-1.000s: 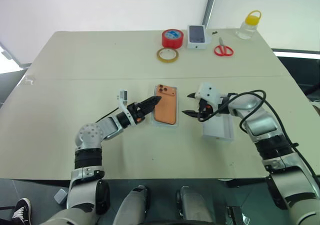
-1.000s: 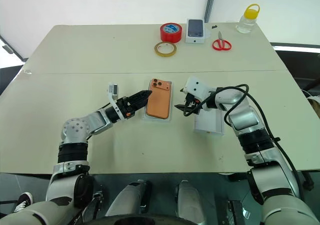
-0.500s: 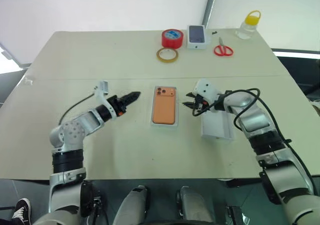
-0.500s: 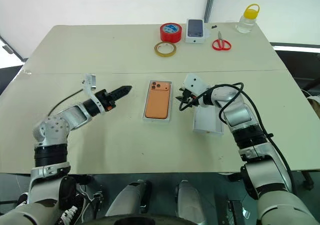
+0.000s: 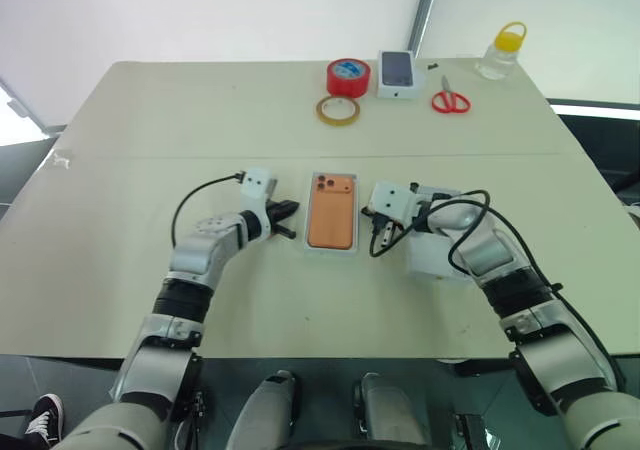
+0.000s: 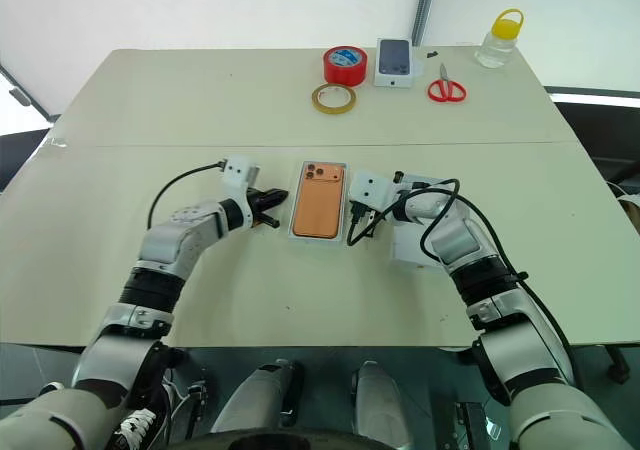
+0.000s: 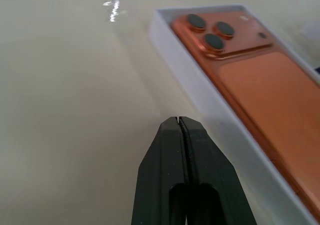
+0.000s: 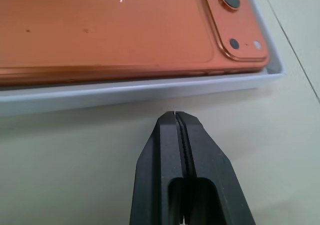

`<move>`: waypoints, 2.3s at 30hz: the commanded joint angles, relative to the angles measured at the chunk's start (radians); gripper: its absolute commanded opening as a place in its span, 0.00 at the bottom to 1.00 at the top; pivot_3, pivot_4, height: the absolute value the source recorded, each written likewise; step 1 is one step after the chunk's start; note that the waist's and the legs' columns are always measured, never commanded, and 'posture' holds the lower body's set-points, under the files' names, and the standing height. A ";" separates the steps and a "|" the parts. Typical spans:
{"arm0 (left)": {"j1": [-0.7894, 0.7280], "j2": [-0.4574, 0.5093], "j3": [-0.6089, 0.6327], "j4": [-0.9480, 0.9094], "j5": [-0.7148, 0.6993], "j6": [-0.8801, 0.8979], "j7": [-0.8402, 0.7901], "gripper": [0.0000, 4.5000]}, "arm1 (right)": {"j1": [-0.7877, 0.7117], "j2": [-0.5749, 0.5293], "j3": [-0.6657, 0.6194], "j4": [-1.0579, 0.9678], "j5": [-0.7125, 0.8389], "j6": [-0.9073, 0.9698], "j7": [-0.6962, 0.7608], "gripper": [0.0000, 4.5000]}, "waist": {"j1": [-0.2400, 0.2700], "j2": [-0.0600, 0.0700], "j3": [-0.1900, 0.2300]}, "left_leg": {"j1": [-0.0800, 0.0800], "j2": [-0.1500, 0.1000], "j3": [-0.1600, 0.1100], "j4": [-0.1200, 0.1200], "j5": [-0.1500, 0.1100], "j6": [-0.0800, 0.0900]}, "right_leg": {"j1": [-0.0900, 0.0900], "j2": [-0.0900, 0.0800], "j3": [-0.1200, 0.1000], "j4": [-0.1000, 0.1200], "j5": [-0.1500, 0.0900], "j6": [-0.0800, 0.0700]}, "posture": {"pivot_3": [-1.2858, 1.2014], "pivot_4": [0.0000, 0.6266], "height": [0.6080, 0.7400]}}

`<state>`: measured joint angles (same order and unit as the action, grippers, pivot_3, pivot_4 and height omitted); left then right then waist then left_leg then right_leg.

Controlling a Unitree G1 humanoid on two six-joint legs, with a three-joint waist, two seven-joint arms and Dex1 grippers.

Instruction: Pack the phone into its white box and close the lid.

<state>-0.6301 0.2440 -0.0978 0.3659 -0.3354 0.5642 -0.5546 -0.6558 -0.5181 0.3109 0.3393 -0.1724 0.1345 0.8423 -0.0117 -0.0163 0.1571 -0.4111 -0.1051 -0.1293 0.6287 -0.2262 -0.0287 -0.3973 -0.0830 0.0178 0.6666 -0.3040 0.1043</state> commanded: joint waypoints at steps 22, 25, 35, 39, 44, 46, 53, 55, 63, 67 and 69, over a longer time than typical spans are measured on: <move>-0.076 -0.326 -0.196 -0.002 0.055 0.071 -0.211 0.01 | 0.342 -0.308 -0.218 -0.387 0.094 0.156 0.159 0.00 | 0.024 -0.001 0.000 | 0.000 -0.003 0.000 0.003 -0.003 0.005 | 0.004 -0.004 -0.003 -0.002 -0.002 0.003 | 0.52 0.24 1.00; -0.077 -0.331 -0.197 0.014 0.074 0.057 -0.213 0.01 | 0.372 -0.321 -0.231 -0.398 0.092 0.159 0.164 0.00 | 0.024 -0.001 0.000 | 0.001 -0.002 0.000 0.002 -0.003 0.005 | 0.004 -0.004 -0.003 -0.002 -0.002 0.003 | 0.52 0.24 1.00; -0.068 -0.321 -0.171 0.015 0.092 0.048 -0.212 0.01 | 0.369 -0.320 -0.240 -0.384 0.075 0.143 0.145 0.00 | 0.024 -0.001 0.000 | 0.001 -0.002 0.000 0.003 -0.003 0.005 | 0.005 -0.003 -0.003 -0.002 -0.002 0.003 | 0.52 0.24 1.00; -0.068 -0.317 -0.158 0.022 0.098 0.040 -0.199 0.01 | 0.379 -0.334 -0.237 -0.388 0.080 0.144 0.166 0.00 | 0.023 -0.001 0.000 | 0.001 -0.002 0.000 0.002 -0.003 0.005 | 0.004 -0.003 -0.003 -0.002 -0.002 0.003 | 0.52 0.24 1.00; -0.076 -0.325 -0.149 0.026 0.096 0.034 -0.194 0.01 | 0.386 -0.337 -0.247 -0.381 0.080 0.152 0.159 0.00 | 0.023 -0.001 0.000 | 0.001 -0.002 0.000 0.002 -0.003 0.005 | 0.004 -0.003 -0.003 -0.002 -0.002 0.003 | 0.52 0.24 1.00; -0.073 -0.327 -0.146 0.017 0.088 0.035 -0.201 0.01 | 0.382 -0.337 -0.247 -0.375 0.078 0.144 0.156 0.00 | 0.023 -0.001 0.000 | 0.001 -0.002 0.000 0.002 -0.003 0.005 | 0.004 -0.003 -0.003 -0.002 -0.002 0.003 | 0.52 0.24 1.00; -0.071 -0.297 -0.135 0.023 0.102 0.023 -0.190 0.01 | 0.373 -0.358 -0.248 -0.355 0.063 0.117 0.156 0.00 | 0.023 -0.001 0.000 | 0.001 -0.002 0.000 0.002 -0.003 0.005 | 0.004 -0.003 -0.003 -0.002 -0.002 0.003 | 0.52 0.24 1.00; -0.058 -0.281 -0.134 0.012 0.104 0.024 -0.194 0.01 | 0.368 -0.367 -0.254 -0.348 0.070 0.118 0.160 0.00 | 0.023 -0.001 0.000 | 0.001 -0.002 0.000 0.003 -0.003 0.005 | 0.004 -0.003 -0.003 -0.002 -0.002 0.003 | 0.52 0.24 1.00; -0.020 -0.252 -0.116 -0.026 0.098 0.020 -0.171 0.01 | 0.350 -0.382 -0.258 -0.322 0.069 0.098 0.163 0.00 | 0.023 -0.001 0.000 | 0.001 -0.002 0.000 0.003 -0.003 0.005 | 0.004 -0.003 -0.002 -0.002 -0.002 0.003 | 0.52 0.24 1.00; -0.006 -0.230 -0.072 -0.094 0.074 0.017 -0.156 0.01 | 0.324 -0.390 -0.277 -0.302 0.073 0.097 0.154 0.00 | 0.021 -0.001 0.001 | 0.001 -0.002 0.000 0.003 -0.003 0.005 | 0.004 -0.003 -0.002 -0.002 -0.002 0.003 | 0.52 0.24 1.00; 0.017 -0.196 -0.060 -0.154 0.062 0.014 -0.175 0.01 | 0.295 -0.384 -0.280 -0.265 0.053 0.079 0.118 0.00 | 0.018 0.000 0.000 | 0.001 -0.002 0.000 0.003 -0.003 0.004 | 0.004 -0.003 -0.002 -0.001 -0.002 0.003 | 0.52 0.24 1.00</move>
<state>-0.6204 0.0311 -0.1875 0.2852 -0.2495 0.5992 -0.7178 -0.3293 -0.8844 0.0583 0.0582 -0.1140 0.2332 0.9896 0.0062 -0.0168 0.1575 -0.4100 -0.1070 -0.1291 0.6312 -0.2287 -0.0243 -0.3935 -0.0862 0.0160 0.6655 -0.3055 0.1069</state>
